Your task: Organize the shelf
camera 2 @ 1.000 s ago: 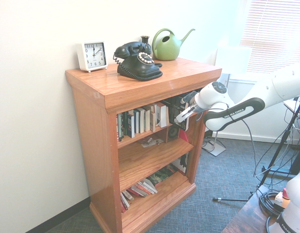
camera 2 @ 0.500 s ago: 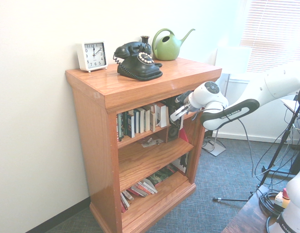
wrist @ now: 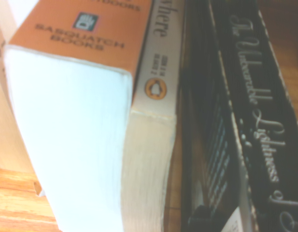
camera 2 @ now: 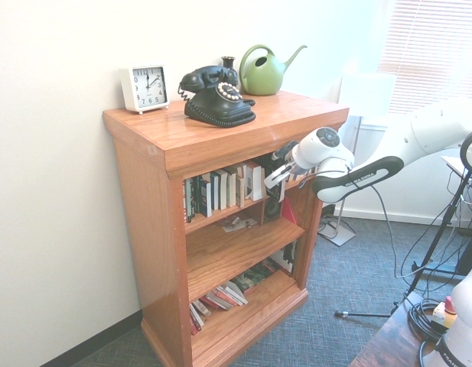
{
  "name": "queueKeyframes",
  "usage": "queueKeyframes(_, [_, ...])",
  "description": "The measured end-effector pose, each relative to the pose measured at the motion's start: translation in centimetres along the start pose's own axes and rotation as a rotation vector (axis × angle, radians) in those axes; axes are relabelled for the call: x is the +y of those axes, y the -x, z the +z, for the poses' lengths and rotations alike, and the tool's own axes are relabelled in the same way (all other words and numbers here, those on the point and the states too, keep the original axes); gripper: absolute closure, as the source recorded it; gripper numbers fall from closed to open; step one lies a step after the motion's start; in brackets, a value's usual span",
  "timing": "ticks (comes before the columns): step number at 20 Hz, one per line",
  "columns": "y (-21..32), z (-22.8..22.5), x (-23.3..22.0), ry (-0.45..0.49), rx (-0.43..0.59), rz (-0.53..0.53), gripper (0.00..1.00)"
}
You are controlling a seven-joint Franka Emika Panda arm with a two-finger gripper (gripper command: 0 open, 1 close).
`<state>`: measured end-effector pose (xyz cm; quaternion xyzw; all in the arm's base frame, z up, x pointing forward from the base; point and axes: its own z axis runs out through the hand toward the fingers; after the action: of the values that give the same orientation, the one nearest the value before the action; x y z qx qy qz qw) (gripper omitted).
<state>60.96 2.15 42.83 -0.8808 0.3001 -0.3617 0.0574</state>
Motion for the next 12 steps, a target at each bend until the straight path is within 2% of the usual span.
queueKeyframes(12, [0.11, -0.12, -0.16, -0.003, 0.005, 0.002, 0.0])
